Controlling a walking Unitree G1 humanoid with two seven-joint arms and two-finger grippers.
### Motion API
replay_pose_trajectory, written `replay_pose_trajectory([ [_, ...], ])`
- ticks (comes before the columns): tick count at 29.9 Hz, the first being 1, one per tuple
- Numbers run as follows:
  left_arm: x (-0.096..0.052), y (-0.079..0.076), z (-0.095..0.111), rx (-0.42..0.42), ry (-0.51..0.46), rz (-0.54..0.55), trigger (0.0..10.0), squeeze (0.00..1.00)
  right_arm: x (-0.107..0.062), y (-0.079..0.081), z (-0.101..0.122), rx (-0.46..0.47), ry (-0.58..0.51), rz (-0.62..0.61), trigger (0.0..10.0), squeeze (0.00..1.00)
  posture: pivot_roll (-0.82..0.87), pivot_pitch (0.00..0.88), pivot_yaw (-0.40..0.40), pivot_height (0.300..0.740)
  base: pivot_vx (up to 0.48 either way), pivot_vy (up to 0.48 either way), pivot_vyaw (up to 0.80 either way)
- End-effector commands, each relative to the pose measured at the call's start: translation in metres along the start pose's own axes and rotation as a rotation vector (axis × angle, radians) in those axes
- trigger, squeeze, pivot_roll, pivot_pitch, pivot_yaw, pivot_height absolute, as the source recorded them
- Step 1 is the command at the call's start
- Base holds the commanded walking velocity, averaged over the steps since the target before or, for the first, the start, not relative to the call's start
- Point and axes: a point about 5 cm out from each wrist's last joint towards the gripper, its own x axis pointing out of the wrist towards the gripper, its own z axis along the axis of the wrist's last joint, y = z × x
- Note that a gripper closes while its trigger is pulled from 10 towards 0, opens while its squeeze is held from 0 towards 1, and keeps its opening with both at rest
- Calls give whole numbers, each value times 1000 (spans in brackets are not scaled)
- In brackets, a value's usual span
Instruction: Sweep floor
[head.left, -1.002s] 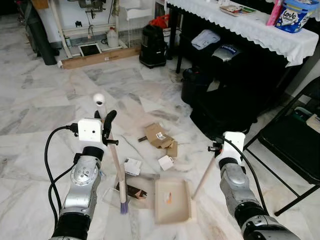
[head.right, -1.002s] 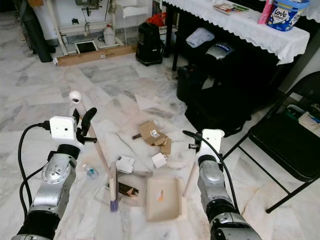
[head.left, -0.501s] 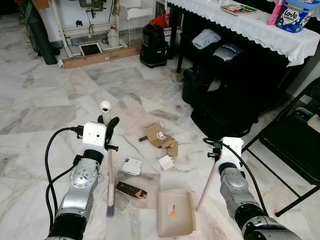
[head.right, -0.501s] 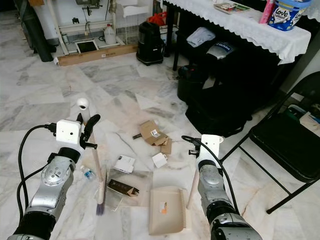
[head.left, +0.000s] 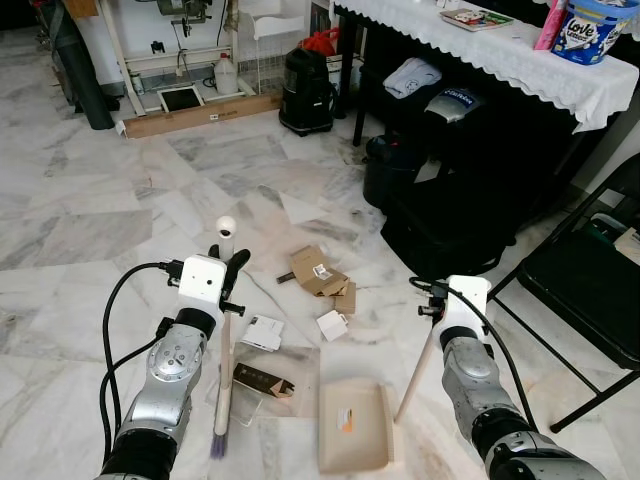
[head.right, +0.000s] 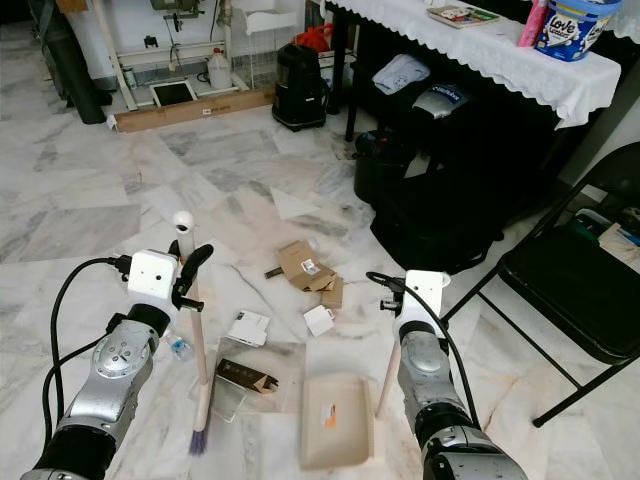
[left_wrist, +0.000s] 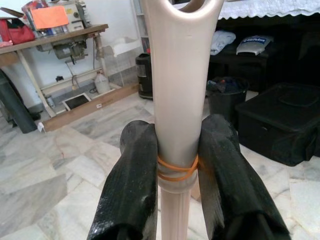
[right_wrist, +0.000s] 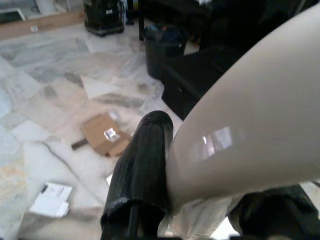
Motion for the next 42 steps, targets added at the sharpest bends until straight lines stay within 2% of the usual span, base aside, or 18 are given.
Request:
replay_pose_trajectory([
  [1, 2, 0, 6, 13, -38, -6, 10000, 0, 4, -5, 11, -1, -51, -20, 10000, 0, 31, 50, -49, 740, 0, 0, 0],
  [12, 4, 3, 8, 1, -35, -13, 10000, 0, -5, -3, -14, -28, 56, -17, 10000, 0, 46, 63, -29, 740, 0, 0, 0],
  [26, 3, 4, 8, -6, -30, -16, 10000, 0, -7, -1, -20, -33, 86, -4, 10000, 0, 61, 64, -23, 740, 0, 0, 0],
  [34, 6, 9, 11, -3, -53, 20, 10000, 0, -6, 0, -14, -6, 44, -8, 10000, 0, 59, 61, -19, 740, 0, 0, 0],
  [42, 6, 9, 6, -6, -33, 17, 10000, 0, -2, -6, 3, 36, -74, -48, 10000, 0, 60, 55, -18, 740, 0, 0, 0],
])
